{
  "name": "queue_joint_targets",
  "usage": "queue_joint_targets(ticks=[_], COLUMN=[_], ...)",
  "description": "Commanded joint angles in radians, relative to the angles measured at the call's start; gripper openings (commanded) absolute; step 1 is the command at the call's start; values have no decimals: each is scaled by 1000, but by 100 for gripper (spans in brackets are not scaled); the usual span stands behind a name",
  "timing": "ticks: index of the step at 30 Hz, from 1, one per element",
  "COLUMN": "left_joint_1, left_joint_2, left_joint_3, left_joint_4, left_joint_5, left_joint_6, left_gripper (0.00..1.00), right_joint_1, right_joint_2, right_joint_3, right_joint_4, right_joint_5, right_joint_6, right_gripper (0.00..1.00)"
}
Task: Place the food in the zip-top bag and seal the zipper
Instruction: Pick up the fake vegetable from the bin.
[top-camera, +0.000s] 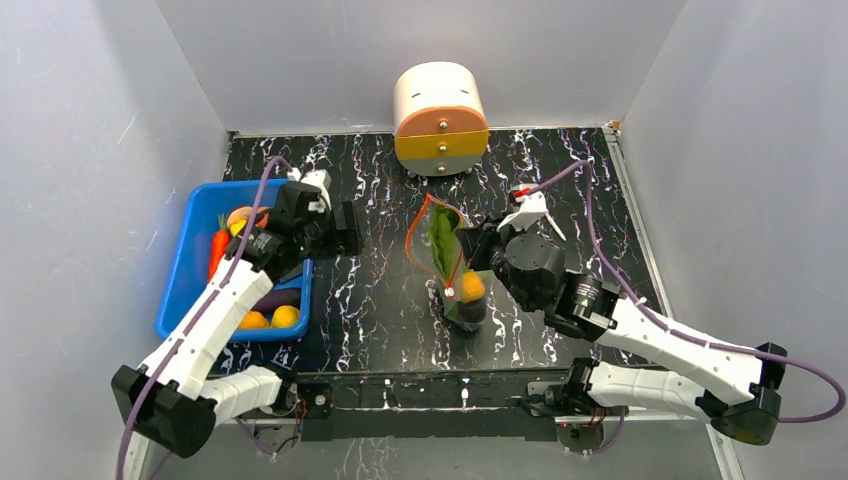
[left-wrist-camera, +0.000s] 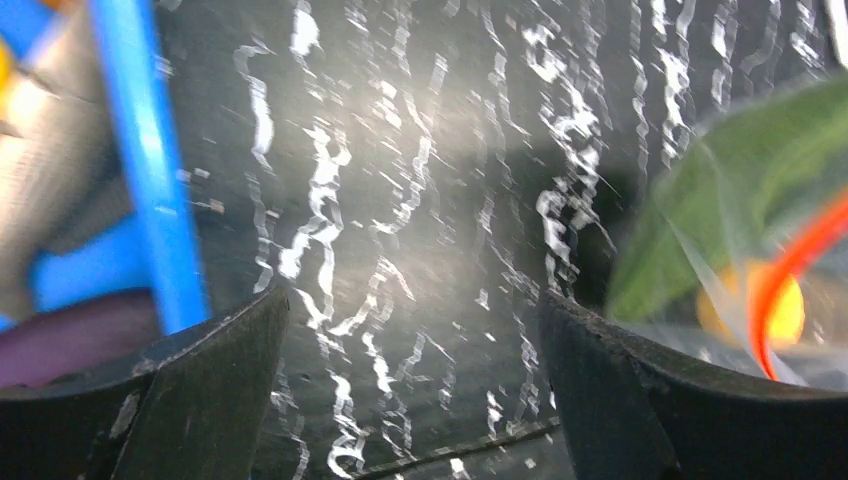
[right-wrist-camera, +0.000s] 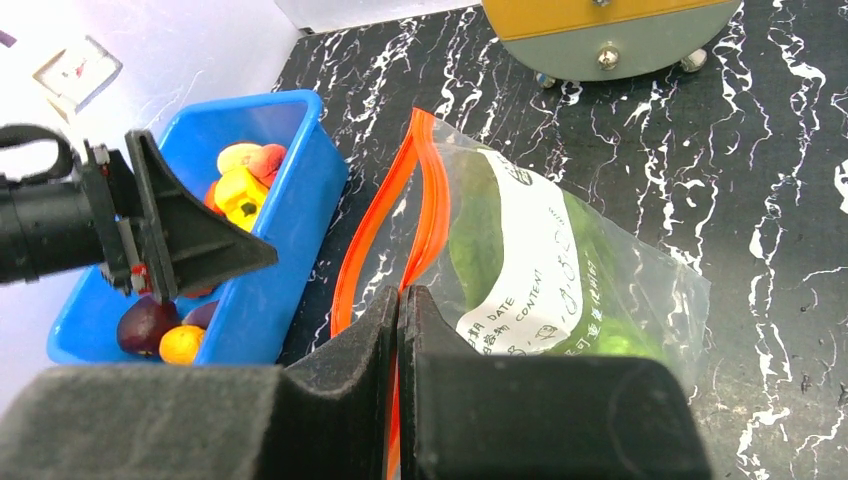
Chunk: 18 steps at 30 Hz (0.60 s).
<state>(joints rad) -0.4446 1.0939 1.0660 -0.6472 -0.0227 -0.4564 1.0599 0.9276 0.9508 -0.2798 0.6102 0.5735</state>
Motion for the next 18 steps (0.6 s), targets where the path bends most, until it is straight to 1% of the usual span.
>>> queue_joint_targets(ticks=[1, 3, 5, 9, 12, 18], left_joint_1=[173, 274, 366, 472, 551, 643], left_joint_2=[83, 120, 157, 196, 236, 302], left_joint_3=[112, 134, 150, 137, 117, 82], left_joint_4=[-17, 3, 38, 100, 135, 205], left_joint_5=[-99, -39, -11, 32, 33, -9], left_joint_6=[73, 63, 47, 40, 58, 96], left_gripper=[88, 81, 73, 69, 67, 61], right_joint_1=[2, 3, 2, 2, 3, 2], right_joint_2=[-56, -72, -83, -75, -69, -74], right_joint_3=[-22, -31, -41, -33, -28, -40], right_joint_4=[93, 94, 95, 99, 99, 110], right_joint_5=[-21, -24, -17, -36, -46, -56], right_joint_6=[-8, -16, -15, -15, -14, 3], right_gripper=[0, 0, 0, 0, 0, 0])
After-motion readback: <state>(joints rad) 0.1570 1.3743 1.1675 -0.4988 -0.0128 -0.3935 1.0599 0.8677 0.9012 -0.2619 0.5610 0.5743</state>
